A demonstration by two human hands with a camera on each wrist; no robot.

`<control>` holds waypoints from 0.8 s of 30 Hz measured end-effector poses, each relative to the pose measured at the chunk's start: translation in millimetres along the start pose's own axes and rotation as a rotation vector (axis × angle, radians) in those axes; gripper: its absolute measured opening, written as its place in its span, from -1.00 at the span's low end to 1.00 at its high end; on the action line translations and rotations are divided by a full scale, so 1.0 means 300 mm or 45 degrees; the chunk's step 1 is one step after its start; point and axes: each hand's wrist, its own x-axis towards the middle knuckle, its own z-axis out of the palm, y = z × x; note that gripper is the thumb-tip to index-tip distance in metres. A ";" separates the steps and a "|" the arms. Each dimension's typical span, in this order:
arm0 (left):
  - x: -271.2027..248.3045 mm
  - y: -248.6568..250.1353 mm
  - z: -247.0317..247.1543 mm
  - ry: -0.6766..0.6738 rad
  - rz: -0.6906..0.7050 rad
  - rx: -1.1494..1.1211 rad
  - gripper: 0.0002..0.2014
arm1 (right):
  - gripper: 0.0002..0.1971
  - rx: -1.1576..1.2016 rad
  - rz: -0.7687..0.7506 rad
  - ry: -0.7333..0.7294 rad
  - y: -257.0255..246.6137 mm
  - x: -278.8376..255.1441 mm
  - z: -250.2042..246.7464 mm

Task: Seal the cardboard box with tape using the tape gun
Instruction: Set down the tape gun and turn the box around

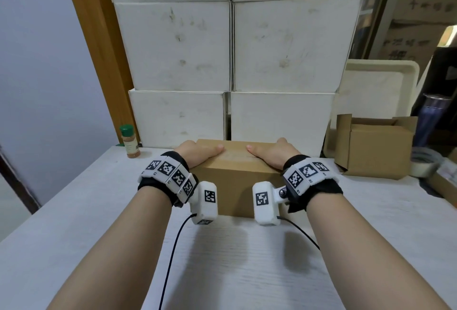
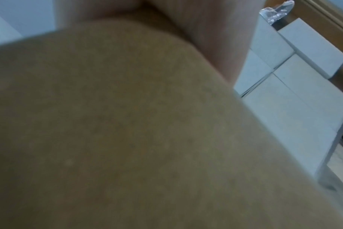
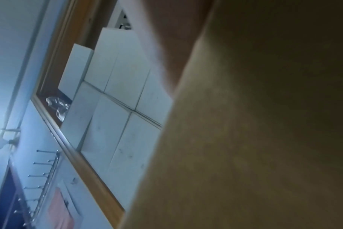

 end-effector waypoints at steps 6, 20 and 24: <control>0.026 -0.034 -0.008 0.008 0.055 0.012 -0.46 | -0.27 -0.165 -0.091 -0.106 0.040 0.020 -0.049; -0.003 -0.023 0.010 0.185 -0.046 -0.267 -0.27 | -0.61 0.199 -0.073 -0.224 0.076 0.008 -0.076; -0.013 -0.008 0.023 0.165 -0.042 -0.285 -0.21 | -0.54 -0.129 -0.129 -0.009 -0.016 -0.036 -0.093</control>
